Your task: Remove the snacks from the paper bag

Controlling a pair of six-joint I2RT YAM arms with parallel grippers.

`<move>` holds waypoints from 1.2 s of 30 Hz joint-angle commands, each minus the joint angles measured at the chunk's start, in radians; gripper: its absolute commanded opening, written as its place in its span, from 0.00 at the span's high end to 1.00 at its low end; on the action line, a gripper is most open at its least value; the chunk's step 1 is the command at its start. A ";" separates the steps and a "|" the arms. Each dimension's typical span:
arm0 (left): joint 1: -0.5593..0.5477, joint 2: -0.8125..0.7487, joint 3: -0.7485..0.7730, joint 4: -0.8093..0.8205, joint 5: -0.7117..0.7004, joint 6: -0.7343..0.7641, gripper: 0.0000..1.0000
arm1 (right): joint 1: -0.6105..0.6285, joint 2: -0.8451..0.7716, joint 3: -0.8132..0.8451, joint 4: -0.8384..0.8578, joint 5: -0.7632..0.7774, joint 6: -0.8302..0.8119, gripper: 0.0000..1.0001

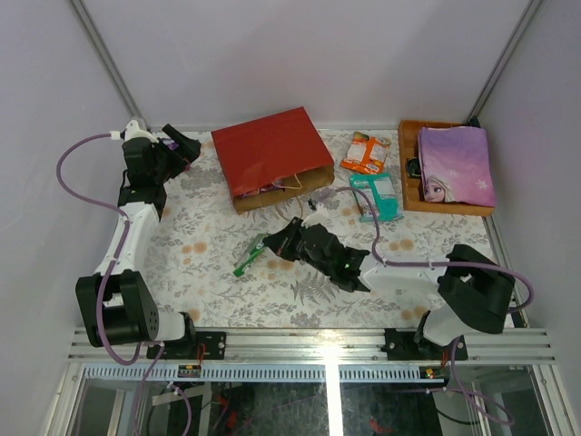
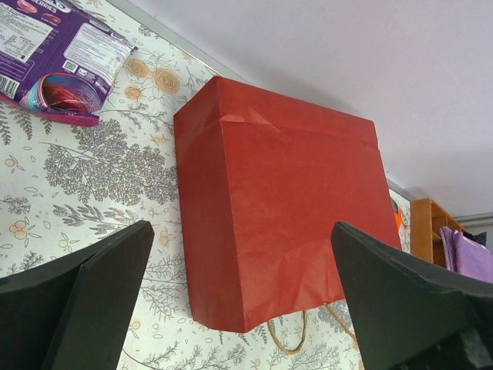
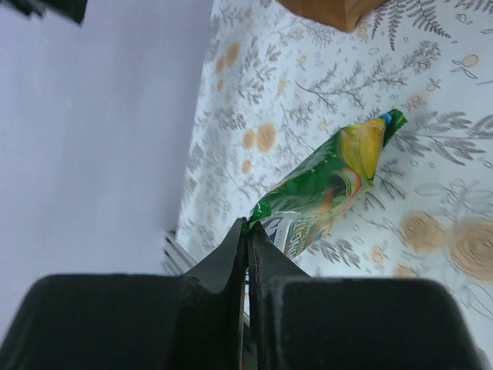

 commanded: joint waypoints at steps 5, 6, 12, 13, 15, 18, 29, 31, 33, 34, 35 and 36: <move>0.013 -0.028 -0.002 0.035 0.076 -0.031 0.00 | 0.096 -0.122 -0.006 -0.023 0.190 -0.332 1.00; 0.014 -0.034 0.002 0.026 0.081 -0.038 0.00 | 0.106 -0.120 0.004 -0.018 0.194 -0.355 1.00; 0.081 -0.101 0.024 -0.080 0.093 -0.148 0.00 | 0.148 -0.081 0.105 -0.003 0.227 -0.491 1.00; 0.111 -0.118 0.014 -0.077 0.127 -0.177 0.00 | 0.148 -0.067 0.126 -0.003 0.225 -0.504 1.00; 0.174 -0.145 -0.005 -0.065 0.209 -0.238 0.00 | 0.148 -0.030 0.202 -0.013 0.208 -0.545 1.00; 0.269 -0.152 0.021 -0.117 0.328 -0.289 0.00 | 0.148 0.054 0.337 -0.061 0.148 -0.611 1.00; 0.344 -0.188 0.162 -0.370 0.300 -0.140 0.00 | 0.145 0.421 0.882 -0.219 -0.236 -0.704 1.00; 0.343 -0.193 0.181 -0.398 0.283 -0.112 0.00 | 0.128 0.459 0.903 -0.207 -0.290 -0.682 1.00; 0.343 -0.197 0.186 -0.414 0.259 -0.093 0.00 | 0.084 0.507 0.917 -0.232 -0.395 -0.605 0.88; 0.344 -0.198 0.188 -0.423 0.250 -0.079 0.00 | 0.054 0.532 0.916 -0.249 -0.458 -0.552 0.74; 0.344 -0.196 0.188 -0.436 0.238 -0.065 0.00 | 0.021 0.551 0.907 -0.264 -0.518 -0.504 0.67; 0.344 -0.195 0.186 -0.450 0.226 -0.051 0.00 | -0.005 0.558 0.887 -0.275 -0.575 -0.473 0.63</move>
